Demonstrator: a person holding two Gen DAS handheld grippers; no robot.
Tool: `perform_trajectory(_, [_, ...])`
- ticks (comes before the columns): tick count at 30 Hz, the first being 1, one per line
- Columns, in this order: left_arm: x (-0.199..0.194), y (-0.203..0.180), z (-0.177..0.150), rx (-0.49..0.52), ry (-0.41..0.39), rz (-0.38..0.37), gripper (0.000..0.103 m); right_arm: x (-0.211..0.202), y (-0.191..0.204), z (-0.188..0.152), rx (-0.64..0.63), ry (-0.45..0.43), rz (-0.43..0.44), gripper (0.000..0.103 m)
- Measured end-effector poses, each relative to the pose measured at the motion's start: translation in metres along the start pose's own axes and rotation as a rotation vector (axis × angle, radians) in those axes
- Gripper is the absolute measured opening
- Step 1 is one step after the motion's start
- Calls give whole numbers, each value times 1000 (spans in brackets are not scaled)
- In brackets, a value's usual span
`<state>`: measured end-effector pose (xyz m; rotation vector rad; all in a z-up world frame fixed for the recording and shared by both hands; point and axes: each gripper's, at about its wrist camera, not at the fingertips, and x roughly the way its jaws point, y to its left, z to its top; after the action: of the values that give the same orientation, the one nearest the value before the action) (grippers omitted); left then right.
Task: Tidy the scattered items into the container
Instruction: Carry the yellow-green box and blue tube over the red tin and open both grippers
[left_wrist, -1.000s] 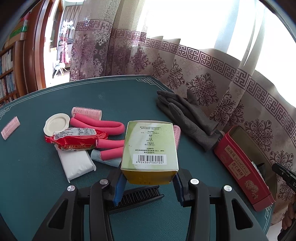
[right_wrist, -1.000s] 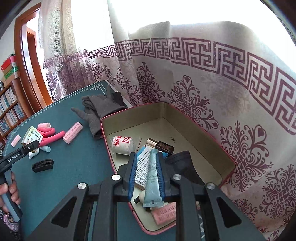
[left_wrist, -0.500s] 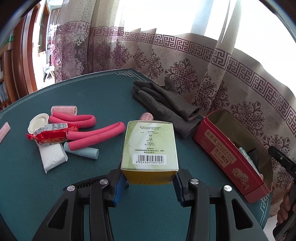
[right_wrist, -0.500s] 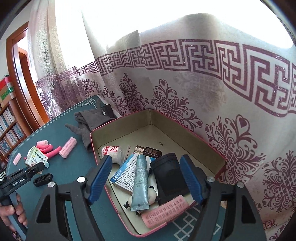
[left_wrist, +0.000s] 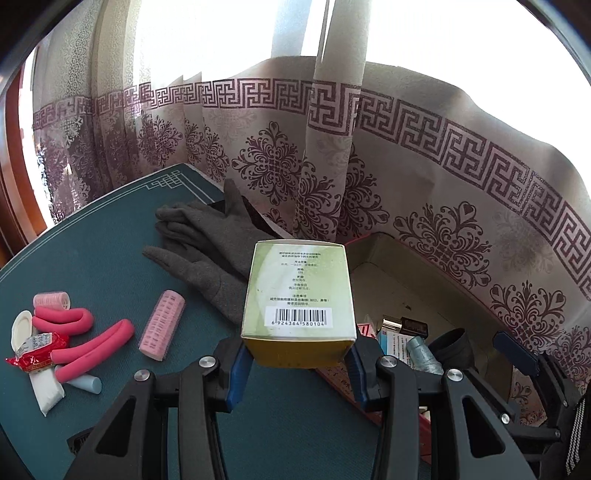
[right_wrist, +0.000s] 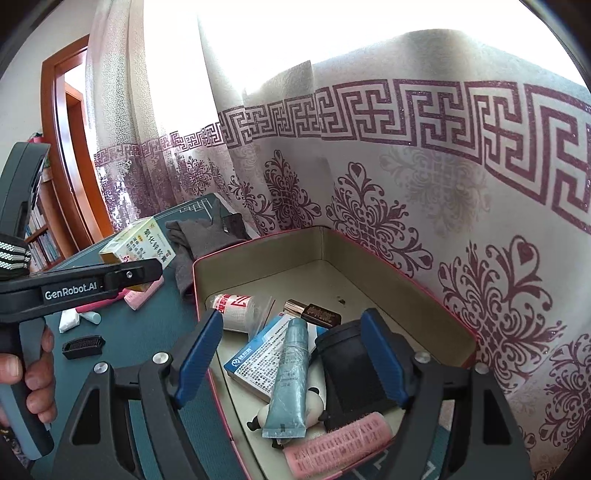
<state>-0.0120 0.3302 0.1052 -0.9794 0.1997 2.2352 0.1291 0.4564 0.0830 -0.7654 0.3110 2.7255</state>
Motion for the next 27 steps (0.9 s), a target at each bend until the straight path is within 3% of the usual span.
perform_trajectory(8, [49, -40, 20, 89, 53, 8, 47, 9, -1, -9, 21, 28, 40, 80])
perform_trajectory(11, [60, -42, 18, 89, 72, 24, 60, 8, -1, -9, 5, 18, 28, 80])
perform_trajectory(13, [59, -40, 16, 78, 58, 28, 70, 8, -3, -8, 9, 15, 23, 80])
perform_trajectory(23, [43, -6, 3, 16, 46, 86, 71, 11, 0, -11, 21, 38, 26, 80])
perform_trajectory(25, [39, 3, -4, -2, 49, 104, 84, 10, 5, -11, 14, 34, 31, 80])
perform_trajectory(27, [34, 12, -10, -27, 38, 112, 87, 8, 9, -11, 8, 33, 38, 80])
